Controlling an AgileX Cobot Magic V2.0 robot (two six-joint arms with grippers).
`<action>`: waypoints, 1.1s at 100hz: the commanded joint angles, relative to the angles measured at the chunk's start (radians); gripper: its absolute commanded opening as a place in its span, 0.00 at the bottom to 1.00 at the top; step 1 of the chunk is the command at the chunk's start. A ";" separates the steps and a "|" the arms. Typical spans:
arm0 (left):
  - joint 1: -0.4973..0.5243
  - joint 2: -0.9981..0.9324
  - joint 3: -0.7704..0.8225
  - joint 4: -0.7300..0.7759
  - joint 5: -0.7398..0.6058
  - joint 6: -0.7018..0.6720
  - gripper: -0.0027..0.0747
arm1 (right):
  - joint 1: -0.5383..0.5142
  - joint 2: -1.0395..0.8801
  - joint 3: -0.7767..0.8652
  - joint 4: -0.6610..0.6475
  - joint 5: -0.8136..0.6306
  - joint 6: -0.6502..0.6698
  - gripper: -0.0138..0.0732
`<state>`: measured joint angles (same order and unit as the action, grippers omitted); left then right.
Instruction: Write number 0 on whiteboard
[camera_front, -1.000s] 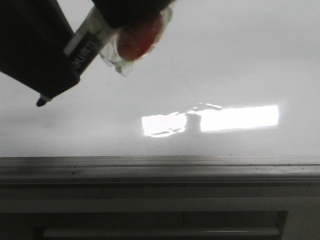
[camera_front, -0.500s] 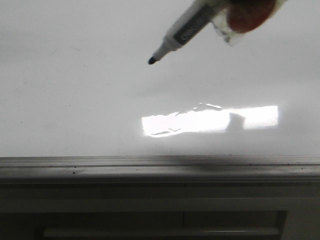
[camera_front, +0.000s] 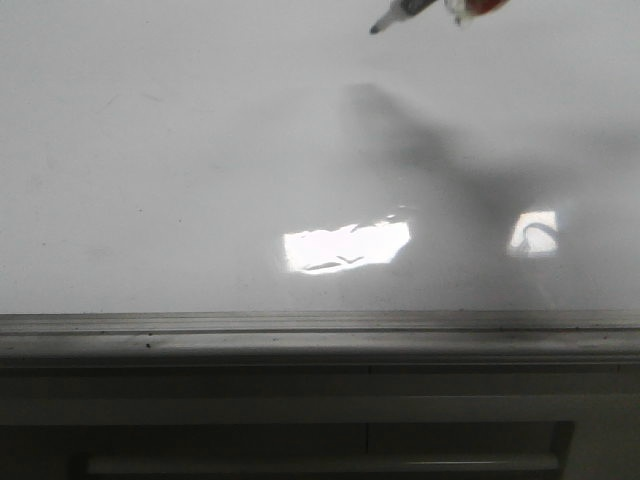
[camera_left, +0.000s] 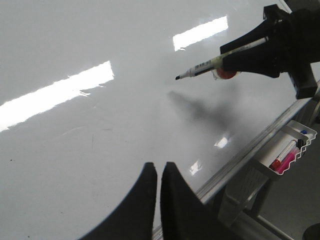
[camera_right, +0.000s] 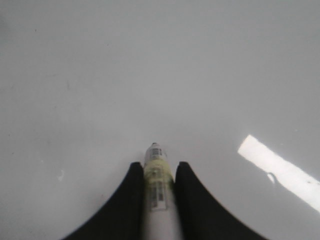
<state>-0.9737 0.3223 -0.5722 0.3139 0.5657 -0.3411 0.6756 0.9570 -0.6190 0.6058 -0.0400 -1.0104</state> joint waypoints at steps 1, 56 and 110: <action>-0.005 0.009 -0.027 0.015 -0.086 -0.016 0.01 | -0.004 0.017 -0.031 0.002 -0.061 -0.012 0.10; -0.005 0.009 -0.027 -0.001 -0.086 -0.016 0.01 | -0.004 0.115 -0.077 0.002 0.134 -0.012 0.10; -0.005 0.009 -0.027 -0.031 -0.086 -0.016 0.01 | -0.004 0.115 -0.091 -0.198 0.404 0.220 0.10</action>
<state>-0.9737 0.3223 -0.5722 0.2812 0.5581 -0.3485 0.6773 1.0725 -0.6861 0.5368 0.3412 -0.9012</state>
